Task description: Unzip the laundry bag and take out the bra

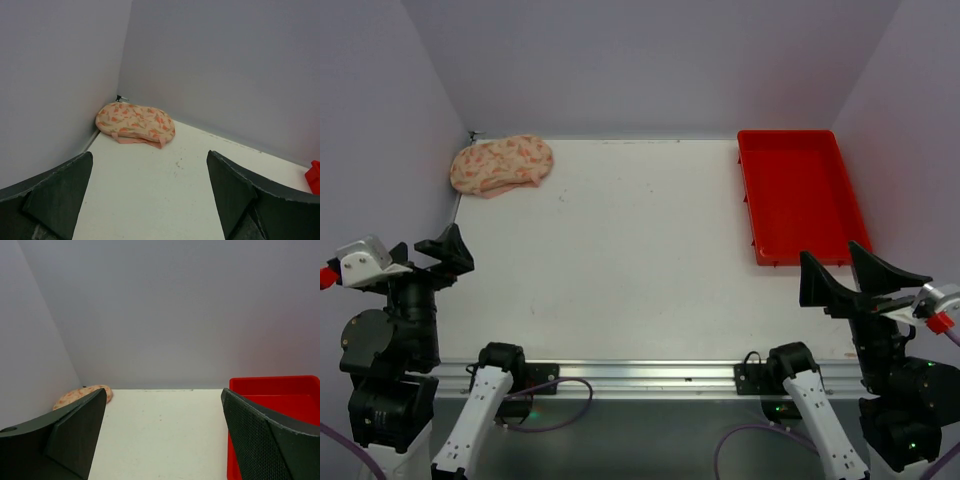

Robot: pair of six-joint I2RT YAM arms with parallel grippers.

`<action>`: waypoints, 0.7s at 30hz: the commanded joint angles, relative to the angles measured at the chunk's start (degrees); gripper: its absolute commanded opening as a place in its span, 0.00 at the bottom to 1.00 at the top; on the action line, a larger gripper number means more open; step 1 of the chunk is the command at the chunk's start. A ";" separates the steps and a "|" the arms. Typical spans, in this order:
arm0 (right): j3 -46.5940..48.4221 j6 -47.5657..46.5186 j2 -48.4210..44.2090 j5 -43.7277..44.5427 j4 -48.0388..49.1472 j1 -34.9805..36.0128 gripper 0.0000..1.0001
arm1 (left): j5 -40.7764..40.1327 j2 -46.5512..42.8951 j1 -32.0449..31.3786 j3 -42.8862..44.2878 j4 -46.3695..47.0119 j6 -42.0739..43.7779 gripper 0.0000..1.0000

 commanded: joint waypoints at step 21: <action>-10.33 7.59 2.72 -15.22 0.51 0.28 0.99 | 5.89 47.00 1.61 -19.22 39.83 -36.20 1.00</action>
